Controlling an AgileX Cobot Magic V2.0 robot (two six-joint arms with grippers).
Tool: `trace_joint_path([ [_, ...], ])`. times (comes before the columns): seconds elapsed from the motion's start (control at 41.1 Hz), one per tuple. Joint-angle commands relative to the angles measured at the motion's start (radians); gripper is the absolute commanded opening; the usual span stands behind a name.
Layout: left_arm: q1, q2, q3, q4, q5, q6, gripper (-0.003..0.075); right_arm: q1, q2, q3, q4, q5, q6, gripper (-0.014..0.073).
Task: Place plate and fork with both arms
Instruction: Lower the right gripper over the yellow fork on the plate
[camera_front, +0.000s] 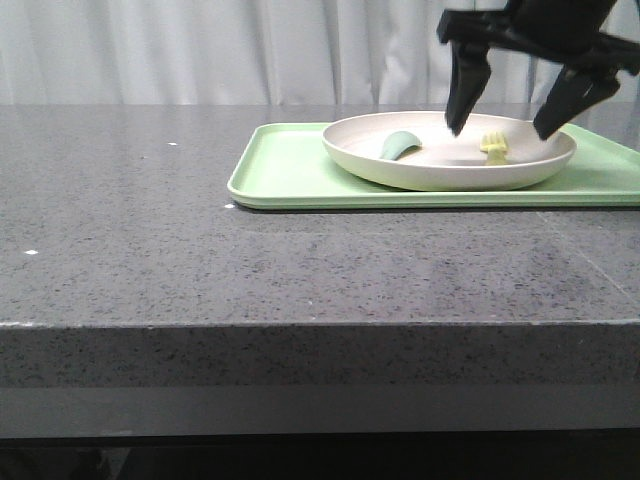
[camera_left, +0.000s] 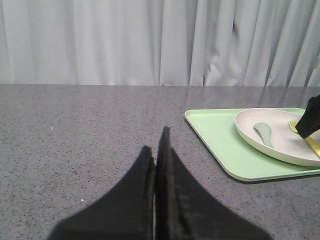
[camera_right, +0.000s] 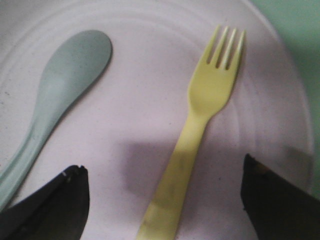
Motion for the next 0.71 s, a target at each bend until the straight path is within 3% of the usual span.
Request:
trace_joint_path([
  [0.0, 0.001, 0.011, -0.025, -0.003, -0.083, 0.002, -0.0018, -0.002, -0.029, -0.037, 0.001, -0.038, 0.002, 0.0635],
  [0.487, 0.001, 0.011, -0.025, -0.003, -0.083, 0.002, -0.0018, -0.002, 0.004, -0.038, 0.001, -0.052, 0.002, 0.0626],
  [0.585, 0.001, 0.011, -0.025, -0.003, -0.083, 0.002, -0.0018, -0.002, 0.004, -0.039, 0.001, -0.044, 0.002, 0.0546],
  [0.682, 0.001, 0.011, -0.025, -0.003, -0.083, 0.002, -0.0018, -0.002, 0.004, -0.039, 0.001, -0.038, 0.002, 0.0389],
])
